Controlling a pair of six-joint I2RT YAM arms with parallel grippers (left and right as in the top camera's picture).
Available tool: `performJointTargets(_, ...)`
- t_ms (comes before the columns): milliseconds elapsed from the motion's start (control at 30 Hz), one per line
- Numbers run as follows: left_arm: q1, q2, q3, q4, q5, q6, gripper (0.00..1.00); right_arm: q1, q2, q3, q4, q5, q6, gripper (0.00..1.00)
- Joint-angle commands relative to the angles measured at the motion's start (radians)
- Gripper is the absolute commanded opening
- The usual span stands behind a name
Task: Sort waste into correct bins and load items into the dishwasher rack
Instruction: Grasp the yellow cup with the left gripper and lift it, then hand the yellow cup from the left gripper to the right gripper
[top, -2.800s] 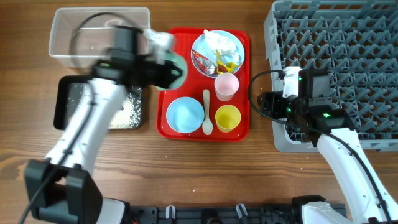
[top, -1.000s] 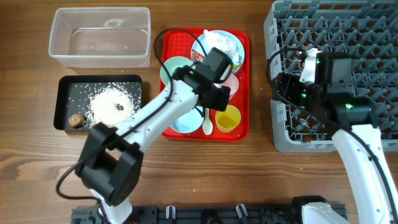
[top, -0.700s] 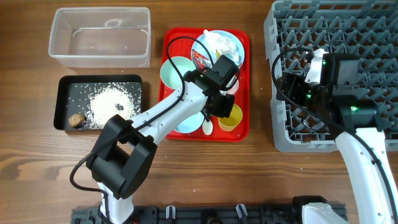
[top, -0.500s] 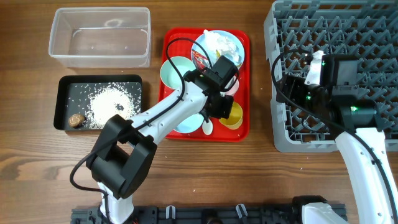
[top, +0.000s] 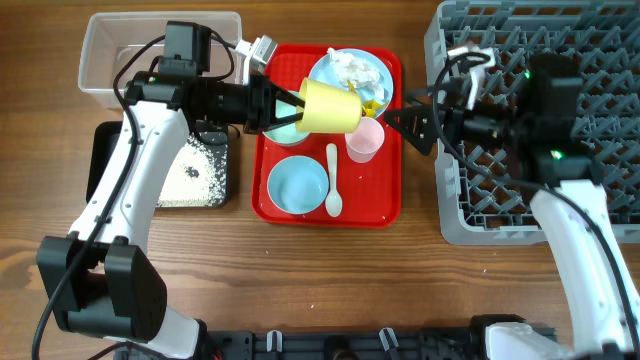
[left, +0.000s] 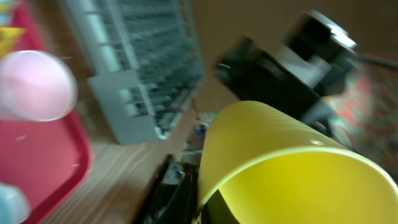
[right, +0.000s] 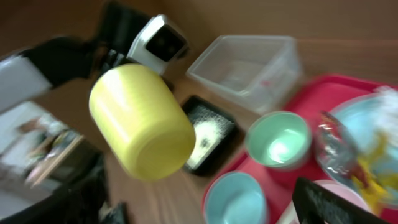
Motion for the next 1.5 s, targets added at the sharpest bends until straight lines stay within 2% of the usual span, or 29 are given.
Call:
performJointTargets(0, 0.003, -0.012, 0.013, 0.0, 0.18, 0.152, 0.04, 0.0, 0.117, 0.011, 0.122, -0.377, -0.007, 1.0)
performJointTargets(100, 0.002, -0.012, 0.013, 0.0, 0.179, 0.185, 0.04, 0.003, 0.225, 0.011, 0.165, -0.449, -0.014, 1.0)
performJointTargets(233, -0.029, -0.011, 0.013, -0.001, 0.058, 0.187, 0.04, 0.039, 0.257, 0.011, 0.231, -0.427, -0.003, 1.0)
performJointTargets(433, -0.059, -0.011, 0.013, 0.0, -0.016, 0.187, 0.04, 0.111, 0.257, 0.011, 0.545, -0.29, 0.308, 0.95)
performJointTargets(633, -0.059, -0.011, 0.013, 0.0, -0.044, 0.187, 0.04, 0.18, 0.257, 0.011, 0.586, -0.268, 0.336, 0.93)
performJointTargets(767, -0.058, -0.011, 0.013, 0.001, -0.092, 0.187, 0.04, 0.116, 0.257, 0.011, 0.695, -0.279, 0.441, 0.93)
performJointTargets(1067, -0.058, -0.011, 0.013, 0.029, -0.15, 0.182, 0.04, 0.079, 0.257, 0.011, 0.703, -0.318, 0.457, 0.93)
performJointTargets(1233, -0.058, -0.011, 0.013, 0.177, -0.074, 0.072, 0.04, 0.089, 0.267, 0.008, 0.61, -0.318, 0.389, 0.94)
performJointTargets(1467, -0.058, -0.011, 0.013, 0.188, -0.074, 0.058, 0.04, 0.149, 0.269, 0.008, 0.611, -0.302, 0.349, 0.93)
